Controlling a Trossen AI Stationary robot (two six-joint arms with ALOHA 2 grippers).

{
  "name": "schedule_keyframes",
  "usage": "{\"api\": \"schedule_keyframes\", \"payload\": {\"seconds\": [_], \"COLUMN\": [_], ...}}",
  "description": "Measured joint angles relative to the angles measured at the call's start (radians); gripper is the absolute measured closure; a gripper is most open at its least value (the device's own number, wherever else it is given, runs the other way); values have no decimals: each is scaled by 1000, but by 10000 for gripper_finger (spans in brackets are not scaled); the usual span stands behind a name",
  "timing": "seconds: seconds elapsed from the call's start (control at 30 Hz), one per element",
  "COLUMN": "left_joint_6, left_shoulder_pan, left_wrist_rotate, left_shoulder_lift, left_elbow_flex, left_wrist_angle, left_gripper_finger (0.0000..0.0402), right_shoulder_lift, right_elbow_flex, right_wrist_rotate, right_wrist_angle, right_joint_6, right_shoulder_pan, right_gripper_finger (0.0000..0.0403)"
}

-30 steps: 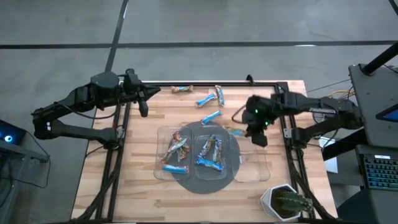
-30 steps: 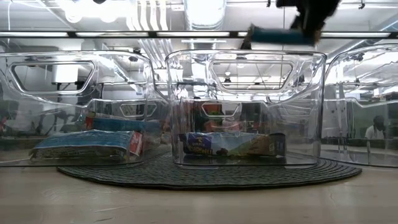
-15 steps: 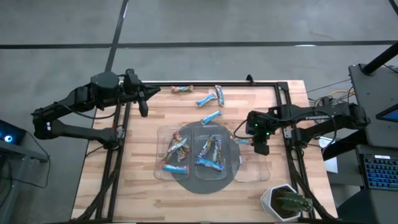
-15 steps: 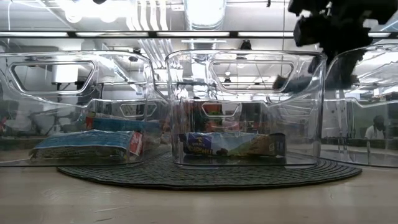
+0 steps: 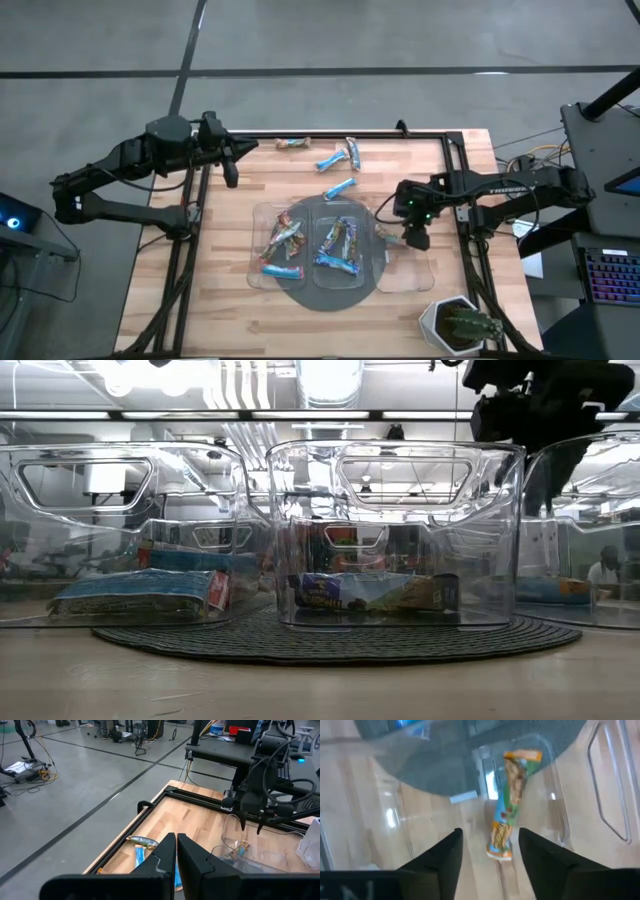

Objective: Pick and place Granola Bars by type
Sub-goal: Put the yellow granola bar into the right transparent bin

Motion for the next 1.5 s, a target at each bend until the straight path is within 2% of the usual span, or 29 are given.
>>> {"api": "schedule_keyframes", "payload": {"seconds": [0.23,0.53,0.7,0.93,1.2,1.5], "left_joint_6": [1,2,40,112,138,138], "left_shoulder_pan": [0,0,0,0,0,0], "left_wrist_rotate": [0,0,0,0,0,0], "left_shoulder_lift": [0,0,0,0,0,0], "left_elbow_flex": [0,0,0,0,0,0], "left_wrist_angle": [0,-1,-1,27,27,27], "left_gripper_finger": [402,402,402,402,402,402], "right_shoulder_lift": [0,0,0,0,0,0], "right_elbow_flex": [0,68,157,337,507,614], "right_wrist_rotate": [-25,-22,57,139,299,466], "right_wrist_angle": [143,287,298,303,302,298], "right_joint_6": [52,29,5,-111,-189,-338], "right_shoulder_pan": [0,0,0,0,-11,-56], "right_gripper_finger": [205,261,299,339,389,394]}}
